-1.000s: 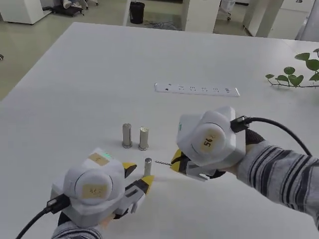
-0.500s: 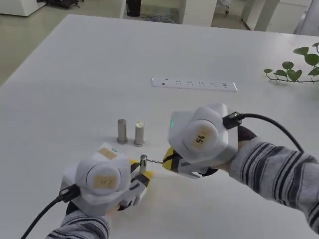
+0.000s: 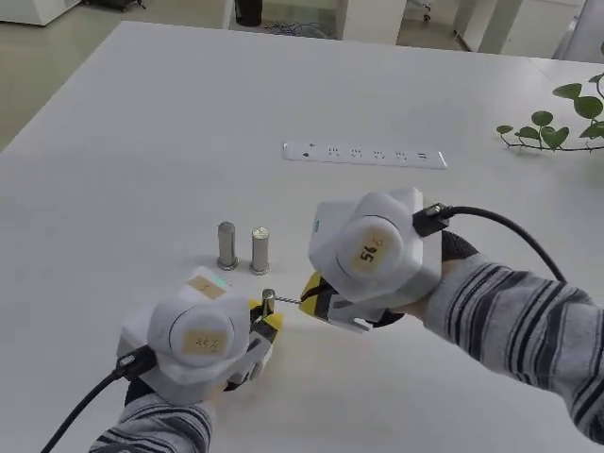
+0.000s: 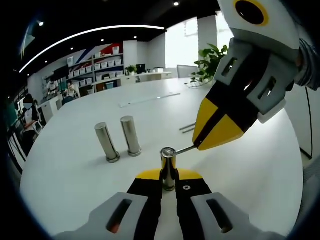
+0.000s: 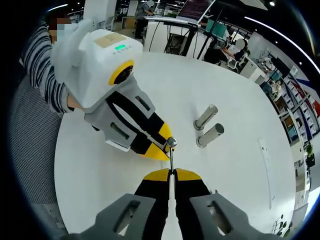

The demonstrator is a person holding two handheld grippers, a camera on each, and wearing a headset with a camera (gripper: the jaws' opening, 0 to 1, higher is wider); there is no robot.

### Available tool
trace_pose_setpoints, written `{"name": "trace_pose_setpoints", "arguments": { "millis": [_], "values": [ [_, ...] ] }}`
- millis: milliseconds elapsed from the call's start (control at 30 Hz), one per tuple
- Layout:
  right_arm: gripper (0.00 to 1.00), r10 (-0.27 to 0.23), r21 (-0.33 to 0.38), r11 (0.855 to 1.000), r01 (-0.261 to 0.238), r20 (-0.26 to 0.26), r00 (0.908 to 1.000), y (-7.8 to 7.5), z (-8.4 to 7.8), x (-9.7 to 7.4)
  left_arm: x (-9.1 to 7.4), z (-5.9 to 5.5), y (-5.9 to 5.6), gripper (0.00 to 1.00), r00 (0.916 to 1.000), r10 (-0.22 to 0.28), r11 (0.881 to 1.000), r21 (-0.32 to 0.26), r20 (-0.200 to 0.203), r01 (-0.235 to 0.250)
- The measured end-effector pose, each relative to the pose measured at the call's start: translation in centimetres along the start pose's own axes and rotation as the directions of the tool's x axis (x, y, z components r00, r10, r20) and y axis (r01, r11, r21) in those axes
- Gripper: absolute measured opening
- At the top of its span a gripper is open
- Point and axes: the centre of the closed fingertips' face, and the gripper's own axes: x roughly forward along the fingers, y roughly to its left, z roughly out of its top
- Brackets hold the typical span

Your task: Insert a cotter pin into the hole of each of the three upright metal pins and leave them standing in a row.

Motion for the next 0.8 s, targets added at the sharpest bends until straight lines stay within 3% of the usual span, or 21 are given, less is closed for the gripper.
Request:
{"name": "trace_pose_setpoints", "arguments": {
  "millis": [400, 800],
  "values": [
    [0.00, 0.001, 0.025, 1.000, -0.002, 0.028, 0.9996, 0.1, 0.8, 0.0, 0.0, 0.0, -0.1, 0.05, 0.9976, 0.068, 0.998, 0.010, 0.012, -0.068],
    [0.00, -0.001, -0.024, 1.000, 0.002, 0.049, 0.9988, 0.1, 1.8, 0.6, 0.0, 0.0, 0.1, 0.05, 0.9907, 0.134, 0.989, -0.061, 0.021, -0.133]
  ]
}}
